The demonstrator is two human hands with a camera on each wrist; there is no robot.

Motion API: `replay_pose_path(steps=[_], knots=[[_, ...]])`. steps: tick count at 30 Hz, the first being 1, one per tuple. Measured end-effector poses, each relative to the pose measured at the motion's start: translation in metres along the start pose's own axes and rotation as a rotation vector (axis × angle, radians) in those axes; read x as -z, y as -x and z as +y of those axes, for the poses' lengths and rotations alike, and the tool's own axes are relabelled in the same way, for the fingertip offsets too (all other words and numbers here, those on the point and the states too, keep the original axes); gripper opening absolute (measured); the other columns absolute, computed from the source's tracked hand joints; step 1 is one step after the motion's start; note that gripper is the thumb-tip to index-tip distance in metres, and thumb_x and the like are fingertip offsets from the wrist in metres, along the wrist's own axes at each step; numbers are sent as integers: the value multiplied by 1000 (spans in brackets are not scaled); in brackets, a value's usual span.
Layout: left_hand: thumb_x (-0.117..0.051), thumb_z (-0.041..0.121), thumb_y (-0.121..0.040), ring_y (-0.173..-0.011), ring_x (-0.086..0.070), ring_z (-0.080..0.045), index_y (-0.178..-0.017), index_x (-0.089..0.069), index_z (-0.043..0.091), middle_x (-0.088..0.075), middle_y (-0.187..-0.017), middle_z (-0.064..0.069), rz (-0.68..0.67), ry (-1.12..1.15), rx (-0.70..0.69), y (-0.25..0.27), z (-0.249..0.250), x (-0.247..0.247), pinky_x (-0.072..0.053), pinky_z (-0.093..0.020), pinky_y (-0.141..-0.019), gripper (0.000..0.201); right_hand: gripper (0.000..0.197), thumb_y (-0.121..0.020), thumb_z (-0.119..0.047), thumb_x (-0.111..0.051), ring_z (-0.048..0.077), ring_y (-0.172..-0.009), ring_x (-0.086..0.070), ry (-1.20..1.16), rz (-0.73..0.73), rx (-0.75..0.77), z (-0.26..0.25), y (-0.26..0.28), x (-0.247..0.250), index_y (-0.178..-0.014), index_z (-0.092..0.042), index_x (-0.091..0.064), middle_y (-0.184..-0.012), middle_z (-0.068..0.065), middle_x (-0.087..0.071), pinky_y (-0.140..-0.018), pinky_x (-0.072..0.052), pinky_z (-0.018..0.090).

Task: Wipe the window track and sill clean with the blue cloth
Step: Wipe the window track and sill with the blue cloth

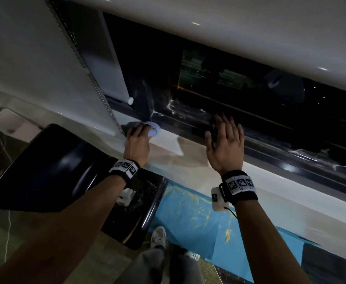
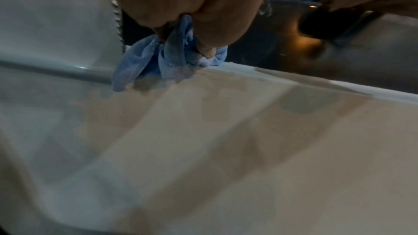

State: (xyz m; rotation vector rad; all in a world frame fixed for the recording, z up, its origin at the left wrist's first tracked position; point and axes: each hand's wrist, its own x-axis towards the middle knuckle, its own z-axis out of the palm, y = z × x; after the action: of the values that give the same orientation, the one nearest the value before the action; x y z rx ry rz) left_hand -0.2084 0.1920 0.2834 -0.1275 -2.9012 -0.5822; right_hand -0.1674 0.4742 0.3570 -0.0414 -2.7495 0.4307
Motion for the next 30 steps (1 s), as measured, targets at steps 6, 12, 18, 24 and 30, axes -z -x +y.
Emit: replay_pose_path(steps=[6, 12, 18, 24, 30], knots=[[-63, -7, -83, -115, -53, -40, -127, -68, 10, -65, -130, -13, -9, 88, -69, 34, 48, -19, -51, -48, -98, 48, 57, -110, -44, -47, 27, -161, -29, -2, -40, -2, 0, 1, 0, -160, -18, -43, -169, 3, -41, -133, -17, 49], [-67, -8, -80, -108, -54, -38, -126, -68, 11, -67, -125, -11, -45, 89, -134, 49, 98, -33, -55, -49, -83, 49, 45, -105, -27, -58, 27, -161, -30, -149, 13, 45, 11, 24, 15, -149, -16, -56, -164, 3, -49, -130, -24, 54], [-65, -6, -83, -109, -54, -38, -127, -67, 11, -66, -128, -10, -76, 95, -183, 66, 142, -46, -54, -50, -86, 47, 36, -105, -16, -59, 32, -159, -35, -204, 115, -16, 44, 94, 39, -139, -5, -61, -156, 8, -56, -126, -34, 53], [-69, -8, -80, -112, -50, -38, -127, -67, 14, -66, -130, -9, -76, 102, -208, 87, 197, -58, -56, -47, -82, 52, 37, -102, -12, -59, 33, -145, -51, -196, -29, -177, 107, 160, 42, -139, -7, -60, -150, 11, -60, -114, -49, 53], [-68, -12, -77, -112, -54, -39, -126, -67, 12, -66, -130, -11, -135, 86, -218, 114, 258, -71, -57, -51, -85, 54, 36, -100, -9, -60, 29, -124, -64, -292, -106, -251, 143, 192, 62, -136, -17, -62, -138, 4, -67, -99, -56, 39]])
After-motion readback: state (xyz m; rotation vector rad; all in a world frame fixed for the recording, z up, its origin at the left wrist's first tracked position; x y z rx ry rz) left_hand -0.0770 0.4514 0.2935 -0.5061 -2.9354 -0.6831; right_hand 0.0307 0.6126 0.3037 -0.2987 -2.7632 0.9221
